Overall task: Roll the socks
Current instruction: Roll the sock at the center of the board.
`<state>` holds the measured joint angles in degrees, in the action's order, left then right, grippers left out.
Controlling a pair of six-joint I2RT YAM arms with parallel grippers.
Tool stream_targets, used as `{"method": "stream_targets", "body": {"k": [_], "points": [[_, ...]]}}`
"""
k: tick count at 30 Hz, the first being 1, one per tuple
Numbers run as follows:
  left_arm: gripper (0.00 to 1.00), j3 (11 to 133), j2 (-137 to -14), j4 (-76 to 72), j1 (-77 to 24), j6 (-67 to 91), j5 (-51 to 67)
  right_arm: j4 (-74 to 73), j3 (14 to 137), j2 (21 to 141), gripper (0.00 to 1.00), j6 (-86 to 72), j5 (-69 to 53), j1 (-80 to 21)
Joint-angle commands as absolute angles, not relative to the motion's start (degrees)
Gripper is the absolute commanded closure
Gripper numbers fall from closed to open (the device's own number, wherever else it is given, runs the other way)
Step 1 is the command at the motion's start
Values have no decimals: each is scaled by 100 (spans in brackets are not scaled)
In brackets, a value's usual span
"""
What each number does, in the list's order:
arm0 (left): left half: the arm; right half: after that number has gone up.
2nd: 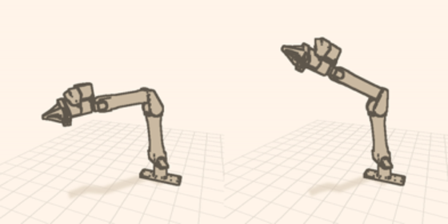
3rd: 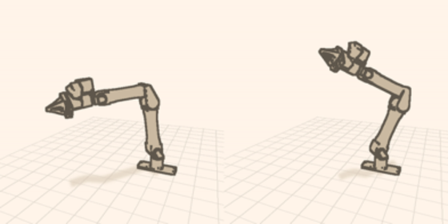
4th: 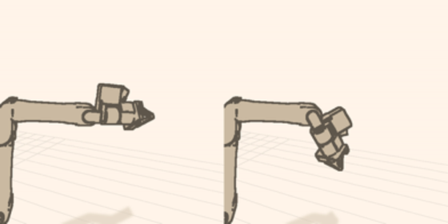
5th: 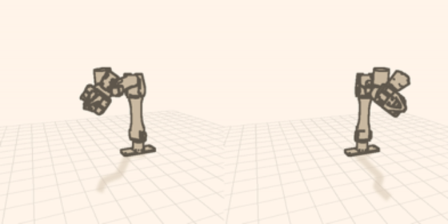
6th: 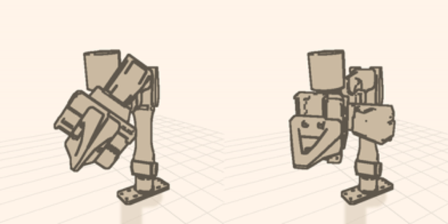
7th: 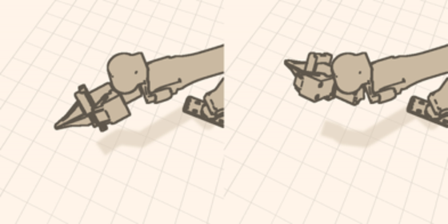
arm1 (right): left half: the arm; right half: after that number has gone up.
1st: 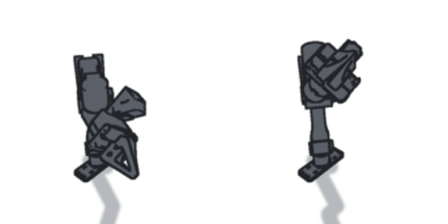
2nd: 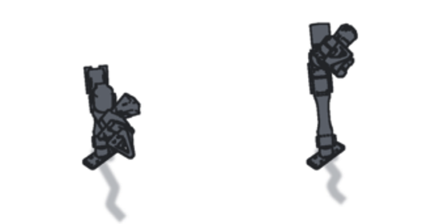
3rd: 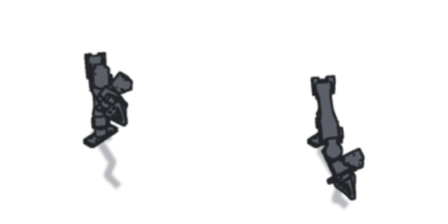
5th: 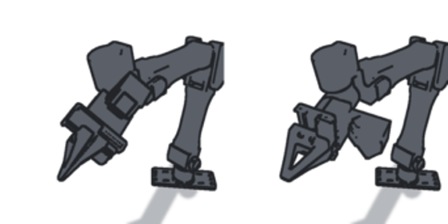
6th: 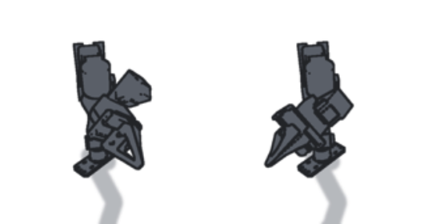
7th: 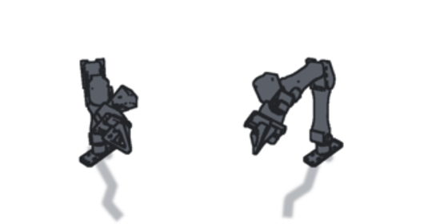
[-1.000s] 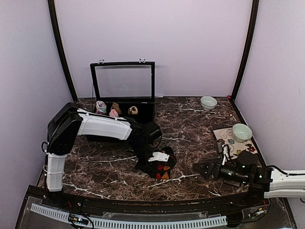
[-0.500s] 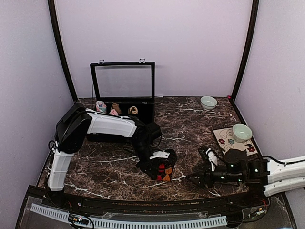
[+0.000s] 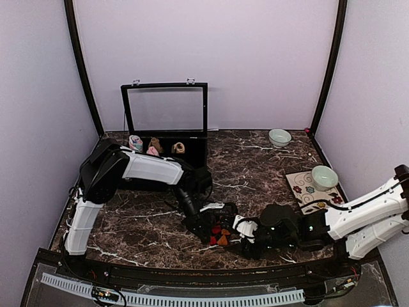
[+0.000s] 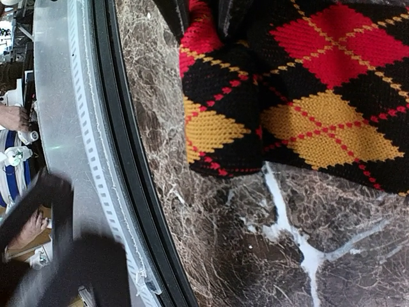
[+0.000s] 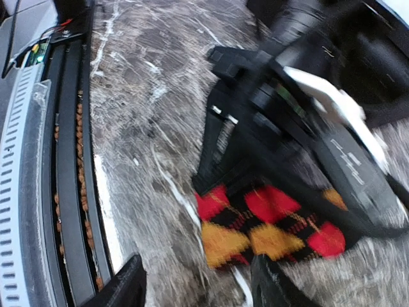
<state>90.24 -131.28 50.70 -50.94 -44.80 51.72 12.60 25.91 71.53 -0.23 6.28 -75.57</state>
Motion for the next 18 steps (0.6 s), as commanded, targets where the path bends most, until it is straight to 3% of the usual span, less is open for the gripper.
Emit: {"method": "stream_targets", "body": {"k": [1,6,18], "points": [[86,8560,-13963,5564,-5238,-4280,3180,1731,3084,7978,47,814,772,-7800],[84,8569,-13973,5554,-5238,-4299,3078,1959,3361,8648,57,1201,986,-7836],[80,8669,-13965,5635,-5238,-4398,3008,2346,3437,9556,66,1502,1440,-7822]]}}
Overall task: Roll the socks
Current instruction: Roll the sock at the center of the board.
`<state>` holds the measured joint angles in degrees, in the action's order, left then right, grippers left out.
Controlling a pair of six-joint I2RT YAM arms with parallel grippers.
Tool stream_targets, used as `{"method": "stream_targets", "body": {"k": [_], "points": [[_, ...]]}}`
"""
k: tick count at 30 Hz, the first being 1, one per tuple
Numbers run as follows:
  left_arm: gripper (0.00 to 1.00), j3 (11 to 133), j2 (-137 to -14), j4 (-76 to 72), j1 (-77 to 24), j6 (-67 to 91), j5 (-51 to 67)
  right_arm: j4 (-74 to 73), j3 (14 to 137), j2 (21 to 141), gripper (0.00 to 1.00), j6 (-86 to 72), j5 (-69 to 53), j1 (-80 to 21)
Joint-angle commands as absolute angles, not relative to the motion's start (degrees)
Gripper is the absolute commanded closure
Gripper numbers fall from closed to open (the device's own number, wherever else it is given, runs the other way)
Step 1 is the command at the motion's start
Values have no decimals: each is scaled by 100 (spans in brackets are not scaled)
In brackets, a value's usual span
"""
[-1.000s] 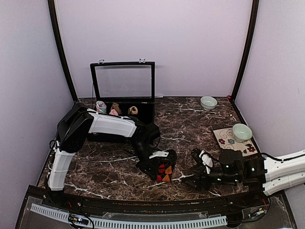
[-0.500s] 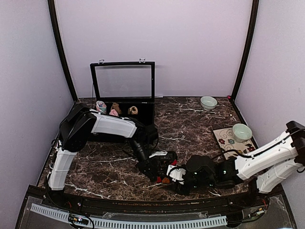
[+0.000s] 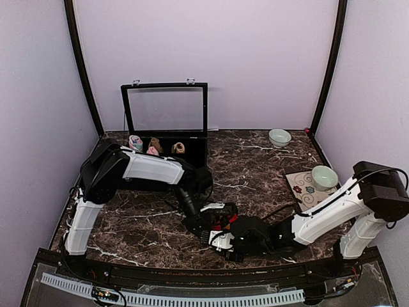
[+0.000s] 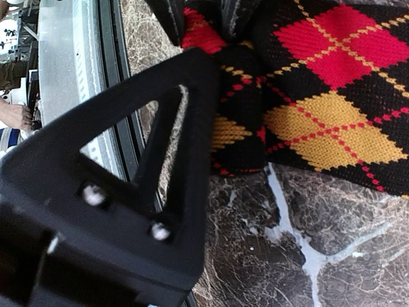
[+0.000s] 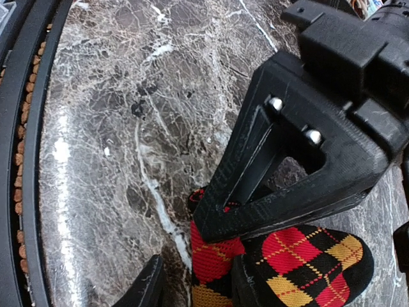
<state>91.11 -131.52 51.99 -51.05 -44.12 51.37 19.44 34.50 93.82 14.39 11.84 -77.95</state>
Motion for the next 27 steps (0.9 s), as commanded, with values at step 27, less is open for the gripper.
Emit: {"method": "stream_targets", "body": {"k": [27], "points": [[50,7906,-12426,5240,-4977,-4322,2687,2938,2617,10525,76,-427,834,-7535]]}}
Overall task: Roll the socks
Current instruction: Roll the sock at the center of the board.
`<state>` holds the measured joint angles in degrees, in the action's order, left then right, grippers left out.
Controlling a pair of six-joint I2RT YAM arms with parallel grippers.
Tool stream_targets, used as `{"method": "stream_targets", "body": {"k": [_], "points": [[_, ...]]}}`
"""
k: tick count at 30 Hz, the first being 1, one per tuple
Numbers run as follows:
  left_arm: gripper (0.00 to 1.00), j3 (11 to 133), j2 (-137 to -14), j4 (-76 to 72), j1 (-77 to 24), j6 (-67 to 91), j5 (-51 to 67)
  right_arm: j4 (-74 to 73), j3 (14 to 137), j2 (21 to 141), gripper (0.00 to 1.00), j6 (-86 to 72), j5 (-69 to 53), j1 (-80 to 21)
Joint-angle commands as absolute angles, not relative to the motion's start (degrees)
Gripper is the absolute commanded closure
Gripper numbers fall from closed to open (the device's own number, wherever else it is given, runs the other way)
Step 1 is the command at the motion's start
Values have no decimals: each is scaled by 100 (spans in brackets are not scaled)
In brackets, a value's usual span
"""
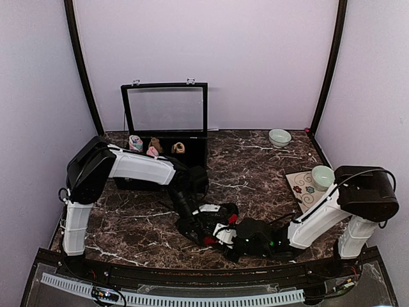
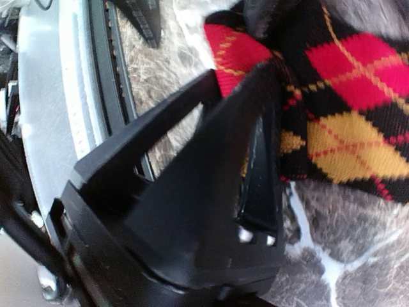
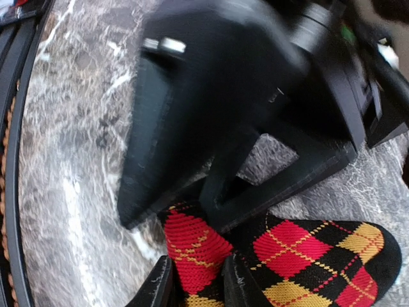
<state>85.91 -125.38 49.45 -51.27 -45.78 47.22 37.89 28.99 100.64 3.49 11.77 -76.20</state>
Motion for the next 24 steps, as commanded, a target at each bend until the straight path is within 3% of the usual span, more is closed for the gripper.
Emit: {"method": "stream_targets", "body": {"k": [1,2,3,11,14,17,21,24], "points": [[16,7809,-12138,5111,-4938,-4231,2583,2959,2605,10555,77,-536,822,-7525],[3,7722,-11949,5011,-4899,-4157,2474,2974,2590,10581,77,-660,812,-7524],[1,7645,-11774,4945,-4853,-4104,2275,3016,2555,10591,78,-765,811,-7523],[1,6900,-10015,3653,-4127,-3483,794,2996,2227,10345,83,-1402,994,-7519],[1,6639,-9479,2982,-3495,-3010,767,3043,2017,10175,85,-1625,1013,-7517],[3,6811,-9345,3235,-3043,-3311,1581,3122,1830,10009,88,-1830,998,-7500],[1,5953,-8521,2353,-3873,-4188,1473,3400,1609,9937,92,-2200,794,-7385],[2,5968,-8482,2848,-4553,-4725,2020,3637,1467,10028,94,-2559,700,-7295]]}}
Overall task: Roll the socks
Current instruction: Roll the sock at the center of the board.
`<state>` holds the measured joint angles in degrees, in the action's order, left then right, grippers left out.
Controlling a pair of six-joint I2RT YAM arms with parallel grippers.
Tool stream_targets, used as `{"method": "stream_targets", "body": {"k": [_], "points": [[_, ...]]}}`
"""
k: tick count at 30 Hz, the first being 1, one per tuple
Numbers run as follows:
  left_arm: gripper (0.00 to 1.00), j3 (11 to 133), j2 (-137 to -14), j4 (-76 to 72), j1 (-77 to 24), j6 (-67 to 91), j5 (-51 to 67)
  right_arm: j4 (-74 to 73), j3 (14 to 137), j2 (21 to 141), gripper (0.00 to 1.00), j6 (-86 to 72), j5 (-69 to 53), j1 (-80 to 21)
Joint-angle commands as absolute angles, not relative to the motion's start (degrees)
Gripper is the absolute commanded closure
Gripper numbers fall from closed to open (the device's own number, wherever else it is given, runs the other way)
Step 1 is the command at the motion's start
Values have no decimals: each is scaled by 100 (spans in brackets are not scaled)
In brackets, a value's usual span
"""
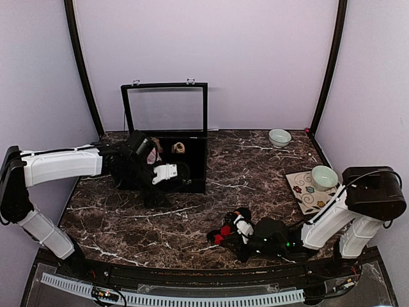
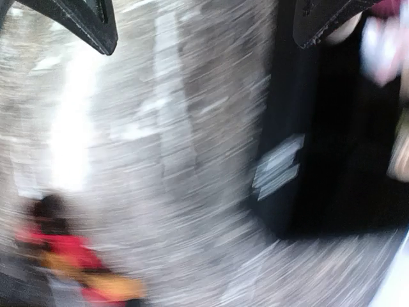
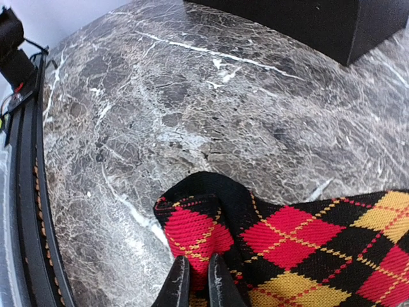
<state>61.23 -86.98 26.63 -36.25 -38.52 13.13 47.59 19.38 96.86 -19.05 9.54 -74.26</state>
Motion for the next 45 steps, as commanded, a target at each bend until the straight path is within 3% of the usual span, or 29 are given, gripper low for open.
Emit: {"method": "stream_targets", "body": {"k": [1,8,23,39,45], "points": [[3,6059,-8620,3001,-4745,-4816,2111,3755,1415,10072,95,-2709,649,-7256],[26,6573,-9689,3370,-5894,-5681,2096,4177,1165,10329,99,-3649,447,-7075],[30,7387,-10733,2692,-6636,-6573,1760,4695,858,10634,98,-4407,32,-6777],[36,7101,-11148,1913,-6661,-6875,1307,4901,945,10864,96,-4536,-450,-6526],[43,7027,-11312,1789,-6662,-6879,1232,4695,985,10704,94,-4504,-525,-6424]]}}
